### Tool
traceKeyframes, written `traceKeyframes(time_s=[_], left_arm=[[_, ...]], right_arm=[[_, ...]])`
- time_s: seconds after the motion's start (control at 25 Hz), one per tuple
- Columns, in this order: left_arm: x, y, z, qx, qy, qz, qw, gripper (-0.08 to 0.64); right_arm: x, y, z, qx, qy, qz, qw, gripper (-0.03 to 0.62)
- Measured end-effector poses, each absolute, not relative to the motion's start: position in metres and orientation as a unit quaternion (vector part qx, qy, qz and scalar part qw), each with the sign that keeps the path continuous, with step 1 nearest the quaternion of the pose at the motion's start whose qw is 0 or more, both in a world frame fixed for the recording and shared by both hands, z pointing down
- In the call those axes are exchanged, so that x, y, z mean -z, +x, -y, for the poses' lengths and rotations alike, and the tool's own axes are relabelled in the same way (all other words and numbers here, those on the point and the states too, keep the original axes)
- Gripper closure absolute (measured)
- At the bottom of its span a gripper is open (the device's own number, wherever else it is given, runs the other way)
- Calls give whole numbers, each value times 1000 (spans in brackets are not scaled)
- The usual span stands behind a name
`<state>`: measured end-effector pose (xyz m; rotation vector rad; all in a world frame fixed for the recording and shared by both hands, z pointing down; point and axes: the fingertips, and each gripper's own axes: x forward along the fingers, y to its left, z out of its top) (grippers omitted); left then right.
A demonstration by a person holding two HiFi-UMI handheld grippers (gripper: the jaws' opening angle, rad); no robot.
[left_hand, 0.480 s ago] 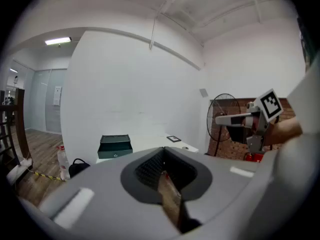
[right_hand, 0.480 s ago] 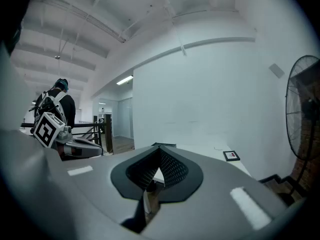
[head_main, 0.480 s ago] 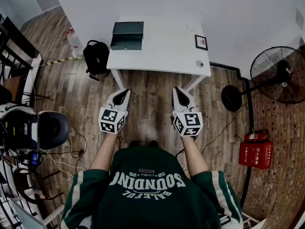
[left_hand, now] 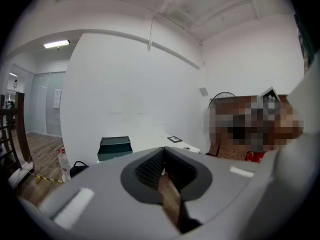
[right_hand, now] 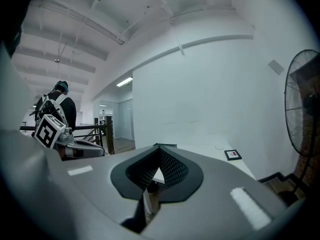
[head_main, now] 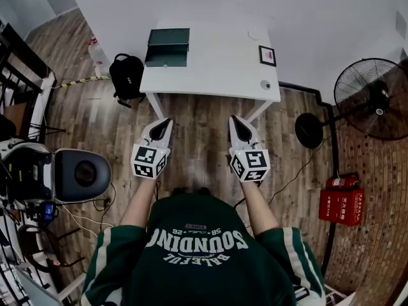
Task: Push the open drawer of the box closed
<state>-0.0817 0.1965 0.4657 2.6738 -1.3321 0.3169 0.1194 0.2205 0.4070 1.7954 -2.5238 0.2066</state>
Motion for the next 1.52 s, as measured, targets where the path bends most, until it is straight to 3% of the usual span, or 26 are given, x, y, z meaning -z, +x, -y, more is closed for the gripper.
traceKeyframes(time_s=[1.0, 1.52], left_arm=[[-484, -38, -169, -89, 870, 473, 104, 508], [-492, -36, -64, -96, 880, 452, 106, 508]], right_arm=[[-430, 157, -194, -88, 542, 835, 31, 594], [-438, 147, -105, -96, 548, 830, 39, 594]])
